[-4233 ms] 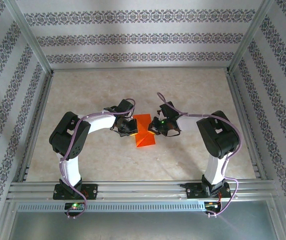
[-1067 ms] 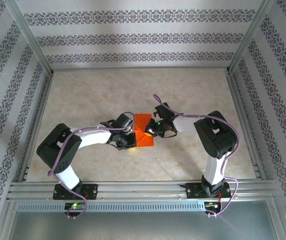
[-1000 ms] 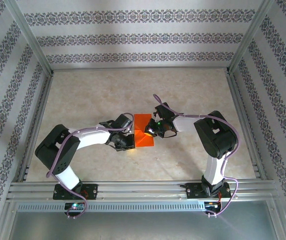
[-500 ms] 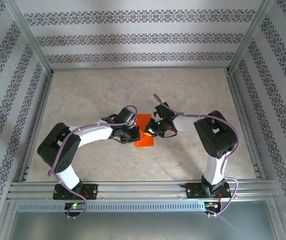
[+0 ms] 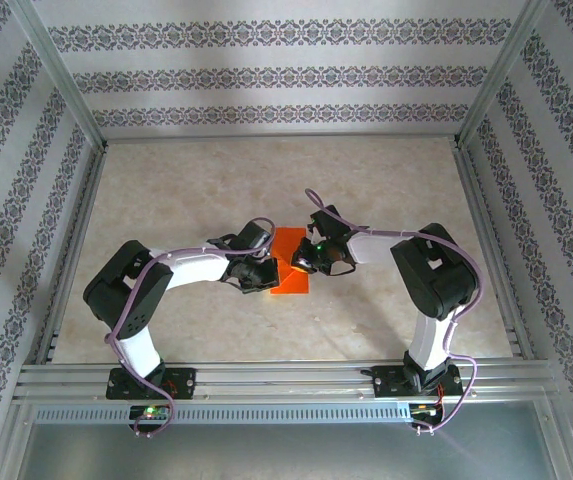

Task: Fold a paper plane with a square sheet of paper (pick it up from the middle)
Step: Fold the triangle a second time at the center of the table.

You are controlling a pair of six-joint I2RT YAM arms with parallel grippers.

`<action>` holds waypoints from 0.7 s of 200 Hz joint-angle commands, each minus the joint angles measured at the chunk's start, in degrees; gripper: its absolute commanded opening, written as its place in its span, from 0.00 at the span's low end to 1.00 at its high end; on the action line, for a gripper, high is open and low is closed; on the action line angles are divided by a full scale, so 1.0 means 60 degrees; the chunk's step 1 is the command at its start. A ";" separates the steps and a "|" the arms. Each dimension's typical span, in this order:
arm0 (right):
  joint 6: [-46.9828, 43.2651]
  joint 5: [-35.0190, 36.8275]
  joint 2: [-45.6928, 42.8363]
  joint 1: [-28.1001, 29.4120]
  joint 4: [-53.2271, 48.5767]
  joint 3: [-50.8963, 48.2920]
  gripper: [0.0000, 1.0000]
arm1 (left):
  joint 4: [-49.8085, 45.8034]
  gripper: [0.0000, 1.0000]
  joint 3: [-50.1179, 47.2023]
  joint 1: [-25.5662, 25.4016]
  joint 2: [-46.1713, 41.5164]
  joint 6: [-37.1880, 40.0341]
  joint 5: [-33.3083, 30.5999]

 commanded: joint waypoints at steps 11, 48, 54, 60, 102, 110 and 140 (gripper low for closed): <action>-0.0530 0.0305 -0.0640 0.0438 -0.0189 -0.0150 0.00 | -0.0011 0.00 -0.0529 -0.0079 0.0259 -0.0265 -0.0152; -0.0248 0.0130 -0.0524 0.0784 -0.0072 -0.0291 0.00 | 0.0102 0.00 -0.0589 -0.0079 0.0274 -0.0287 -0.0087; -0.0201 0.0081 -0.0475 0.0822 -0.0035 -0.0319 0.00 | 0.0101 0.00 -0.0592 -0.0079 0.0262 -0.0282 -0.0091; -0.0131 0.0044 -0.0434 0.0840 -0.0001 -0.0353 0.00 | 0.0102 0.00 -0.0614 -0.0079 0.0257 -0.0283 -0.0090; -0.0044 -0.0141 -0.0131 0.0873 0.0073 -0.0292 0.00 | 0.0131 0.00 -0.0634 -0.0078 0.0243 -0.0283 -0.0091; -0.0038 -0.0221 -0.0037 0.0882 0.0067 -0.0230 0.00 | 0.0131 0.00 -0.0646 -0.0080 0.0237 -0.0283 -0.0100; -0.0100 -0.0341 0.0211 0.0828 -0.0034 -0.0139 0.00 | 0.0030 0.00 -0.0677 -0.0075 0.0178 -0.0288 -0.0192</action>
